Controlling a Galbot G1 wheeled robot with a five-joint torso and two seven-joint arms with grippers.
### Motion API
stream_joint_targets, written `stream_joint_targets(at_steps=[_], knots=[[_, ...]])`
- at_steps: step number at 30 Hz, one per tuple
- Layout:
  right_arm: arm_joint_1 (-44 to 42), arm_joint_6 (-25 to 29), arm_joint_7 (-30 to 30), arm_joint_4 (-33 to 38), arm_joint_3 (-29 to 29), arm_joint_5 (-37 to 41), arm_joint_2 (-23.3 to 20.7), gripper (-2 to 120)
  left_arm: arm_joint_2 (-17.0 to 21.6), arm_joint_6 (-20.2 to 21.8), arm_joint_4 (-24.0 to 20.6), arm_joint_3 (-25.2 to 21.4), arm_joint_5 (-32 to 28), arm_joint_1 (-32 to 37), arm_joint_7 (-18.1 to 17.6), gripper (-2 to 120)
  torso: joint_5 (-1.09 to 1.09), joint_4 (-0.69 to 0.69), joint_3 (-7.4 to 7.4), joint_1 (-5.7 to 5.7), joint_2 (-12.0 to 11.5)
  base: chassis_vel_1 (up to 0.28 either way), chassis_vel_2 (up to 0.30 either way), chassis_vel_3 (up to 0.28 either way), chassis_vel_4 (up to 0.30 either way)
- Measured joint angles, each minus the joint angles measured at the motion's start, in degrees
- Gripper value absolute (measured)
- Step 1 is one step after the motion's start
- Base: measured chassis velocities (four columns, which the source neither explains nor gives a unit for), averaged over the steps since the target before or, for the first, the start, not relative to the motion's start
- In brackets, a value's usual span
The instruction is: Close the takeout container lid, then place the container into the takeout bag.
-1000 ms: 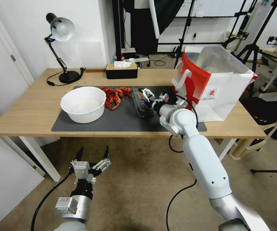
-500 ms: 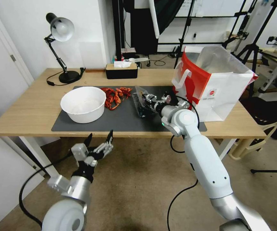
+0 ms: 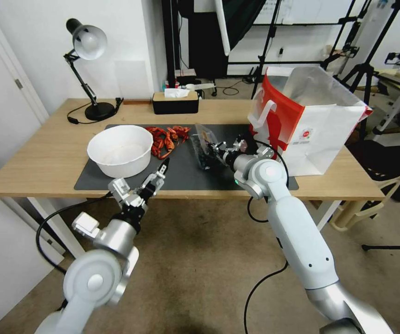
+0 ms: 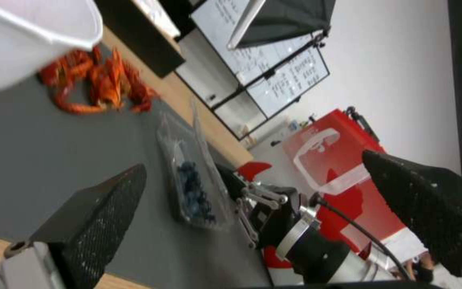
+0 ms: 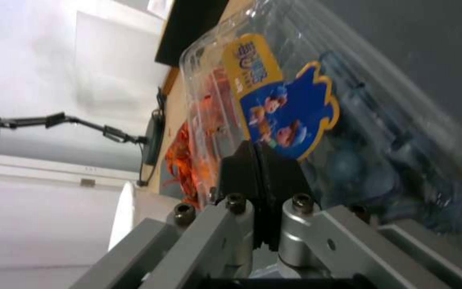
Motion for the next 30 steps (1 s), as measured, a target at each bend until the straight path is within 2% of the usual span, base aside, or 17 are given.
stream_joint_targets(at_steps=[5, 8, 15, 20, 24, 26, 30], knots=[[-0.2, -0.5, 0.1, 0.4, -0.2, -0.7, -0.2, 0, 0.7, 1.4, 1.7, 1.5, -3.2, -2.9, -2.2, 100, 0.00, 0.01, 0.00, 0.00, 0.0, 0.000, 0.000, 0.000, 0.000], [-0.6, -1.0, 0.5, 0.8, -0.3, -1.2, -0.6, 0, 0.7, 3.1, 4.6, 2.9, -7.9, -8.1, -5.1, 100, 0.00, -0.01, 0.00, 0.00, 0.0, 0.000, 0.000, 0.000, 0.000], [-1.4, -1.5, 0.6, 1.6, -0.5, -1.4, -1.1, 0, 1.6, 4.1, 9.1, 4.4, -12.5, -14.2, -5.7, 100, 0.01, 0.00, 0.01, 0.00, 0.0, 0.000, 0.000, 0.000, 0.000], [-1.5, -1.6, 0.6, 1.9, -0.5, -1.4, -1.5, 0, 2.0, 4.6, 10.8, 5.4, -14.3, -17.0, -5.7, 100, 0.00, 0.01, 0.00, -0.01, 0.0, 0.000, 0.000, 0.000, 0.000], [-1.8, -1.8, 0.7, 2.4, -0.5, -1.4, -1.8, 0, 1.4, 5.0, 13.7, 7.9, -15.4, -21.5, -6.1, 100, 0.01, -0.01, 0.00, -0.01, 0.0, 0.000, 0.000, 0.000, 0.000], [-1.8, -1.8, 0.7, 2.5, -0.5, -1.4, -1.8, 0, 1.4, 5.0, 13.7, 7.9, -15.4, -21.5, -6.1, 100, 0.01, -0.01, 0.00, -0.01, 0.0, 0.000, 0.000, 0.000, 0.000], [-2.2, -1.9, 0.8, 2.7, -0.5, -1.5, -1.8, 0, 0.4, 5.5, 16.9, 11.4, -15.3, -25.3, -7.3, 100, 0.01, 0.00, 0.00, -0.01, 0.0, 0.000, 0.000, 0.000, 0.000]])
